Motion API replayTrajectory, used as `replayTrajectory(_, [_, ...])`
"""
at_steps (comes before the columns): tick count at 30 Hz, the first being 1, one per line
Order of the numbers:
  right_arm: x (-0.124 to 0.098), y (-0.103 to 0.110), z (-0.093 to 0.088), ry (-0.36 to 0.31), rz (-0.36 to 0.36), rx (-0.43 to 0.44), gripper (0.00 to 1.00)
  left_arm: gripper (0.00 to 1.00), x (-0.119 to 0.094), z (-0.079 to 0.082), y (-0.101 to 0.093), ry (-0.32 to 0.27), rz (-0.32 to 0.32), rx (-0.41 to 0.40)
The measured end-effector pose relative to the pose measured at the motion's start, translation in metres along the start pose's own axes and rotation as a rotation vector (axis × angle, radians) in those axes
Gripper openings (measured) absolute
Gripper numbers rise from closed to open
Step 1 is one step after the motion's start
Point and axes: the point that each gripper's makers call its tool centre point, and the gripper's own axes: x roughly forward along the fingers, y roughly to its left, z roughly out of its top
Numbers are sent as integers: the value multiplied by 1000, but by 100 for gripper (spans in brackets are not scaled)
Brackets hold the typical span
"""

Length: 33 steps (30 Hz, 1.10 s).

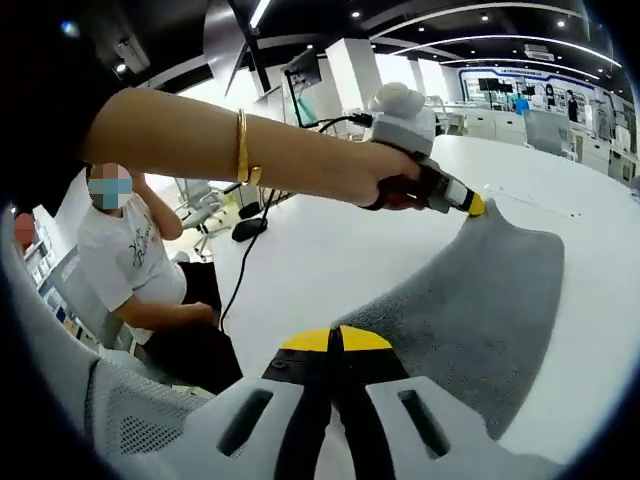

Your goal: Fold the towel on the table until its edges align and the towel forms a compact rectangular stack.

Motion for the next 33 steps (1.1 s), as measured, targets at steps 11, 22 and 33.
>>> replayTrajectory(11, [14,5,-19,75,3,-4,4,8,-5,-27,28,41,43,-55])
replayTrajectory(22, [-6,-24,-20,56,-77,22,11,13,-35,-38,-4,19,16,-75])
replayTrajectory(33, [-42,-66,-44,65,-202,102,15,15,-64,-80,-23,64,21,-51])
